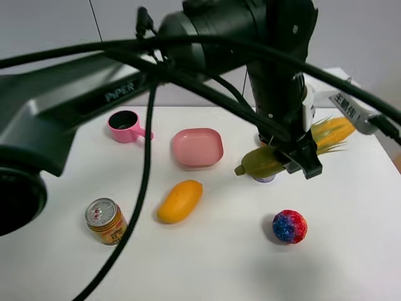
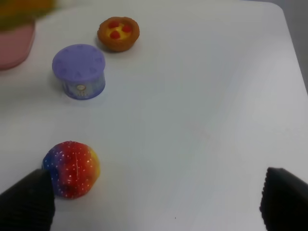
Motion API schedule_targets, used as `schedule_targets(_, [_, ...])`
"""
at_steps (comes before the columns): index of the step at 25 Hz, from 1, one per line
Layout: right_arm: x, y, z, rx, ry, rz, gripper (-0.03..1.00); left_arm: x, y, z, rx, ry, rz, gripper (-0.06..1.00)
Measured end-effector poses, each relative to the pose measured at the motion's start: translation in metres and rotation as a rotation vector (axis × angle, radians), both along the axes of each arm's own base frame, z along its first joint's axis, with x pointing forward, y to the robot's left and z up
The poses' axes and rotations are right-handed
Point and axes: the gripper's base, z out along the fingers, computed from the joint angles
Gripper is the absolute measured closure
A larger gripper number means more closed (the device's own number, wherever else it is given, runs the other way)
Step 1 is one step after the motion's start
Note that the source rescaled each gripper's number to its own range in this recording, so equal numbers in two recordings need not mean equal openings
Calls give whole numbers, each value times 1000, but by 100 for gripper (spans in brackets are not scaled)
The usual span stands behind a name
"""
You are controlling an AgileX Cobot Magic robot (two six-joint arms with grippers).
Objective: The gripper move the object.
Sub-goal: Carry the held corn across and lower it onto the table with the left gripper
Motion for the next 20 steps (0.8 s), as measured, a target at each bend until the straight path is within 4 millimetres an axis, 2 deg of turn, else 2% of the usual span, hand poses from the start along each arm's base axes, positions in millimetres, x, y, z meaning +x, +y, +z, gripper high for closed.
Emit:
schedule_targets(1, [0, 0, 0, 0, 0, 0, -3, 1, -4, -11, 19, 11, -2, 93])
schedule_targets(5, [0, 0, 0, 0, 0, 0, -3, 7, -13, -36, 28, 3, -18, 93])
schedule_targets(11, [0, 0, 0, 0, 0, 0, -3, 17, -28, -52, -54, -87, -70, 93])
schedule_targets(16, [0, 0, 0, 0, 0, 0, -3, 19, -31, -75, 6, -86, -138, 93])
schedule_targets(20, [0, 0, 0, 0, 0, 0, -3, 15, -27, -81, 48, -22, -112, 93])
